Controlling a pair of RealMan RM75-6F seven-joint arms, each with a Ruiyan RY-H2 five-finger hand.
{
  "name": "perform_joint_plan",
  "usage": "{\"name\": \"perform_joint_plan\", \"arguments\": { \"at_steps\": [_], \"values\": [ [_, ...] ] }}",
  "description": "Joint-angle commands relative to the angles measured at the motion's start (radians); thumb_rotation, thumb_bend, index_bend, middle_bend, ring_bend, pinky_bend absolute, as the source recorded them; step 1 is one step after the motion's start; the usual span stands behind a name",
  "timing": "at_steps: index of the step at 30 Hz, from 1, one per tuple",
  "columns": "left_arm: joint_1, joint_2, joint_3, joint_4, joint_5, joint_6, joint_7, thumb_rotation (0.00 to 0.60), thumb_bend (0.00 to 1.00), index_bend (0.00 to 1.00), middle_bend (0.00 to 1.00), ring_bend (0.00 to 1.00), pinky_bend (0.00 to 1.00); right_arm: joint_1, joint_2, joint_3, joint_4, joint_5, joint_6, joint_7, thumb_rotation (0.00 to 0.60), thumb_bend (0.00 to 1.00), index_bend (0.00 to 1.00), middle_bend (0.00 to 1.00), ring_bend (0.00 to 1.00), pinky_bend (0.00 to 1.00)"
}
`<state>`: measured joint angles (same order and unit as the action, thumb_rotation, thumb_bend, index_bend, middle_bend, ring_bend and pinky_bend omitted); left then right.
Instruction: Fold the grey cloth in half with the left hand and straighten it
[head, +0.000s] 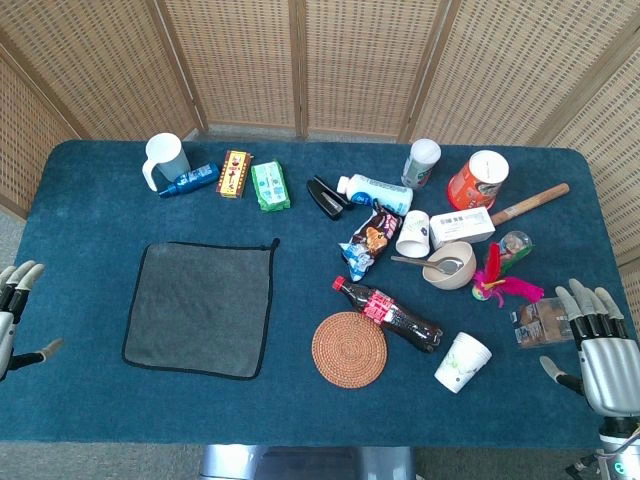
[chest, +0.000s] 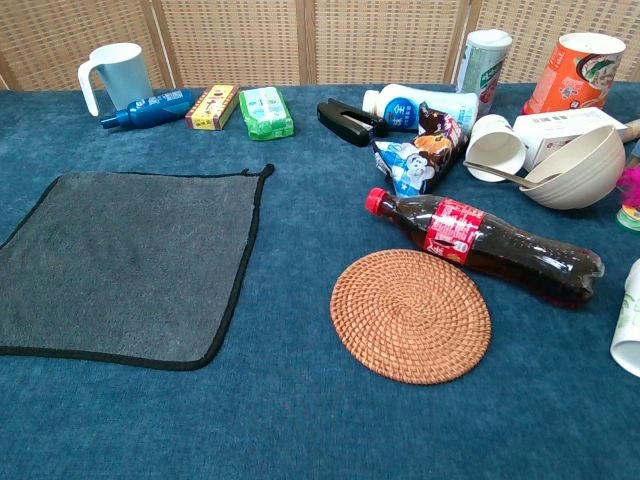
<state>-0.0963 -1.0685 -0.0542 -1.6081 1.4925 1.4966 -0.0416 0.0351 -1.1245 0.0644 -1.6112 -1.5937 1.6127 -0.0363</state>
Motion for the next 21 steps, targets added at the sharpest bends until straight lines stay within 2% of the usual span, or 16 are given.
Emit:
{"name": "perform_joint_plan", "arguments": {
  "at_steps": [1,12,16,21],
  "values": [
    [0.001,-0.007,-0.004,0.01,0.003,0.009,-0.002,0.6,0.15,0.0,0.0,0.0,0.03,-0.001,0.002,0.001,-0.002,0.001,0.001,0.002,0.6,0.1,0.0,0.0,0.0,0.11],
    [-0.02,-0.03,-0.008,0.027,-0.017,-0.037,-0.014,0.6,0.15,0.01,0.0,0.0,0.02,-0.003,0.008,0.005,-0.017,-0.001,0.007,0.007,0.6,0.1,0.0,0.0,0.0,0.12],
    [-0.056,-0.061,-0.038,0.055,-0.038,-0.075,-0.057,0.6,0.15,0.05,0.0,0.0,0.0,-0.006,0.014,0.01,-0.022,0.003,0.014,0.017,0.6,0.1,0.0,0.0,0.0,0.12],
    [-0.105,-0.071,-0.065,0.063,-0.09,-0.156,-0.04,0.6,0.15,0.09,0.0,0.0,0.0,-0.004,0.015,0.01,-0.02,0.008,0.005,0.019,0.6,0.1,0.0,0.0,0.0,0.12]
  ]
}}
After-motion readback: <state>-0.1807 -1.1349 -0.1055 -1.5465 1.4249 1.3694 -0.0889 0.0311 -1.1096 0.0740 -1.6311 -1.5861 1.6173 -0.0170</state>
